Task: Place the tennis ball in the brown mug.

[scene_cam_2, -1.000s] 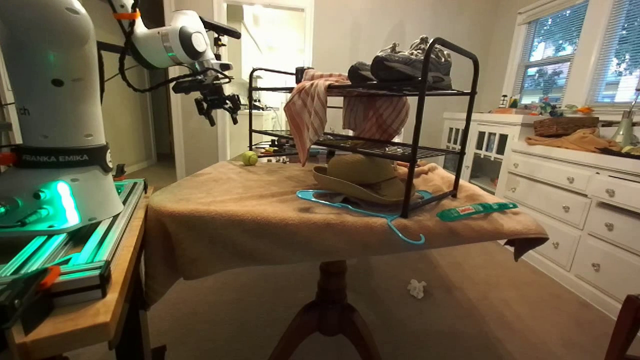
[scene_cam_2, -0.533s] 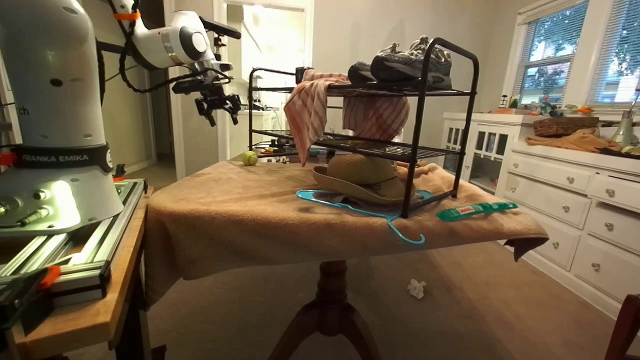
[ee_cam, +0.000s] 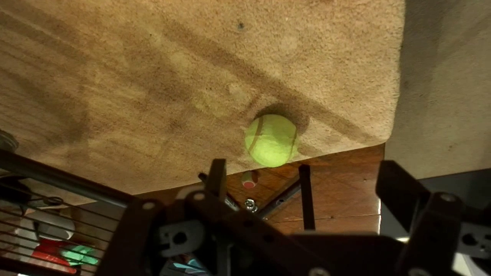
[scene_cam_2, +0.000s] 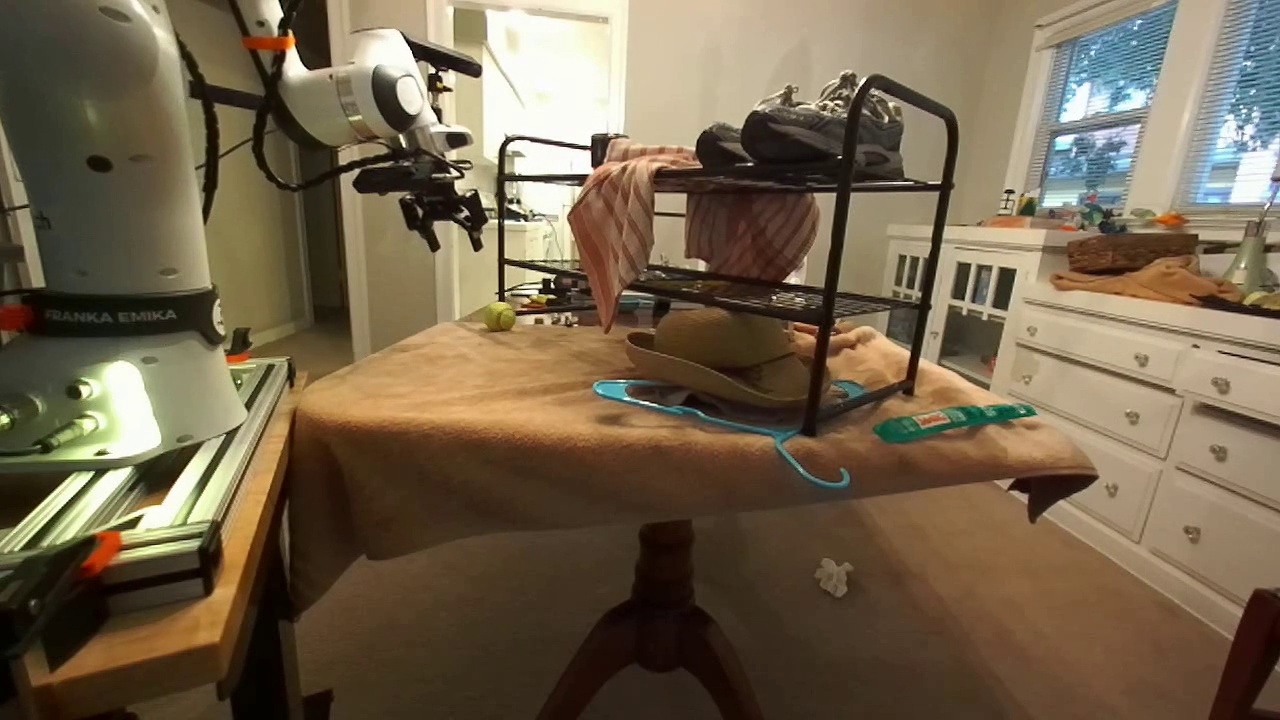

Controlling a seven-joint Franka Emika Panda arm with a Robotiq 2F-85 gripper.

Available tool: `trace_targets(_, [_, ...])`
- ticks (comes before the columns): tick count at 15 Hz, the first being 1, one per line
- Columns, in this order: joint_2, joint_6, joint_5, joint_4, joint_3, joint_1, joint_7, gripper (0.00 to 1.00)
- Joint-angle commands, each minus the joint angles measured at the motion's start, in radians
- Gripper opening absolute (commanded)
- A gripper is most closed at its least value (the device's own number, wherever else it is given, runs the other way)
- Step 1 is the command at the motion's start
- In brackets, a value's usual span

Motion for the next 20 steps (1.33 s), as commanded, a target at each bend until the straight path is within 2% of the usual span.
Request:
trace_targets(1, [0.091,0.058,-0.086,0.039,0.072,-0.097,0.07,1.0])
trace_targets(5, [0.144,0.036,-0.186,0.082,0.118,-0.154,0.109,1.0])
trace_targets(9, [0.199,0.016,-0.305,0.132,0.112,-0.162,0.17,1.0])
trace_targets(15, [0.296,-0.031,-0.531,0.209,0.013,-0.11,0.309,1.0])
trace_targets(20, [0.426,-0.067,-0.76,0.32,-0.124,-0.003,0.493,1.0])
